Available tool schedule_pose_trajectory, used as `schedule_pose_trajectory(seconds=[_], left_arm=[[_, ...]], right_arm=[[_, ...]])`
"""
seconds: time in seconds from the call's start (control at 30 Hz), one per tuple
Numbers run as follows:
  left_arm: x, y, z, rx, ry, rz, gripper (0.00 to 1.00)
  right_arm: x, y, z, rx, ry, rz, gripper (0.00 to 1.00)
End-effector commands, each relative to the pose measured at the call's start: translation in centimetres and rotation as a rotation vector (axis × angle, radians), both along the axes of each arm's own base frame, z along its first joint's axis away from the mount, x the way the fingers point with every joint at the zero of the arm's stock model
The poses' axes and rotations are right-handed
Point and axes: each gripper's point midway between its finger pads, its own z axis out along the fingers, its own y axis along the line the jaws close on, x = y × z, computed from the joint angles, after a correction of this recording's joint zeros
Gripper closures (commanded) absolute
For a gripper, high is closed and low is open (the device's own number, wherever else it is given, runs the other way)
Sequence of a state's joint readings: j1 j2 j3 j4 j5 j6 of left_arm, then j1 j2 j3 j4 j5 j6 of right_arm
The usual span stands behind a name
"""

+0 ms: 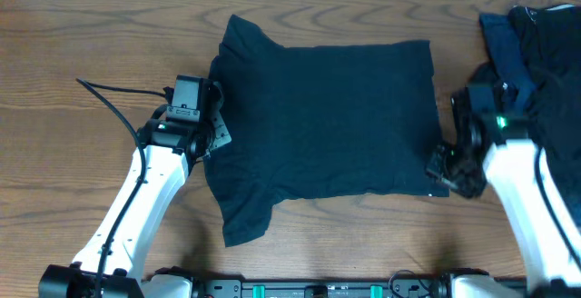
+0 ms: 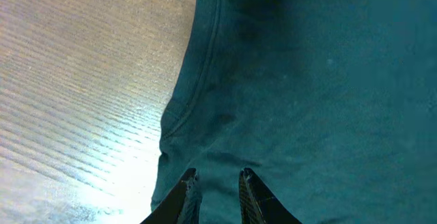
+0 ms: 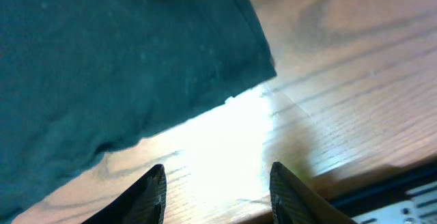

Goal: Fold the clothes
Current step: 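Move the right gripper down to the shirt's lower-right hem corner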

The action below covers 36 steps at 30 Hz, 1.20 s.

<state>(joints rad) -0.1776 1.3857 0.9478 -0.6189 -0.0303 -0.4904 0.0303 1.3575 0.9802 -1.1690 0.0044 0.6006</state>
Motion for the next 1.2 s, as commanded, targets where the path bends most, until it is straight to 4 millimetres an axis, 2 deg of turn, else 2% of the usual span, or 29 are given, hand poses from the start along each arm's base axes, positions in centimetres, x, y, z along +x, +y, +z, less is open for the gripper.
schedule_pose_trajectory(seconds=[0.0,0.07,0.23,0.37,0.47,0.67,0.8,1.17], left_arm=[[0.4,0.3,0.4,0.006,-0.019,0.014,0.77],[0.4,0.3,0.4,0.006,-0.019,0.013,0.77],[0.3,0.3,0.3,0.009,-0.012,0.010,0.74],[0.2,0.3,0.2,0.010,-0.007,0.010,0.74],[0.1,0.3,0.2,0.010,-0.004,0.010,0.73],[0.1,0.3,0.2,0.010,-0.003,0.010,0.73],[0.1,0.3,0.2,0.010,-0.003,0.010,0.73],[0.1,0.3,0.2,0.010,-0.003,0.010,0.73]], right_arm=[[-1.7,-0.5,-0.6,-0.012,-0.058,-0.068,0.55],[-2.3,-1.0,-1.1,-0.022,-0.087,-0.083,0.56],[-3.8,-3.9,-2.7,-0.077,-0.093,-0.177,0.57],[-3.9,-5.0,-3.9,-0.042,-0.082,-0.194,0.60],[-3.0,-4.9,-4.4,0.010,-0.108,-0.180,0.63],[-1.8,-4.6,-5.4,0.047,-0.144,-0.197,0.61],[-1.2,-3.6,-6.2,0.112,-0.158,-0.192,0.65],[-1.5,-3.0,-9.1,0.140,-0.136,-0.191,0.64]])
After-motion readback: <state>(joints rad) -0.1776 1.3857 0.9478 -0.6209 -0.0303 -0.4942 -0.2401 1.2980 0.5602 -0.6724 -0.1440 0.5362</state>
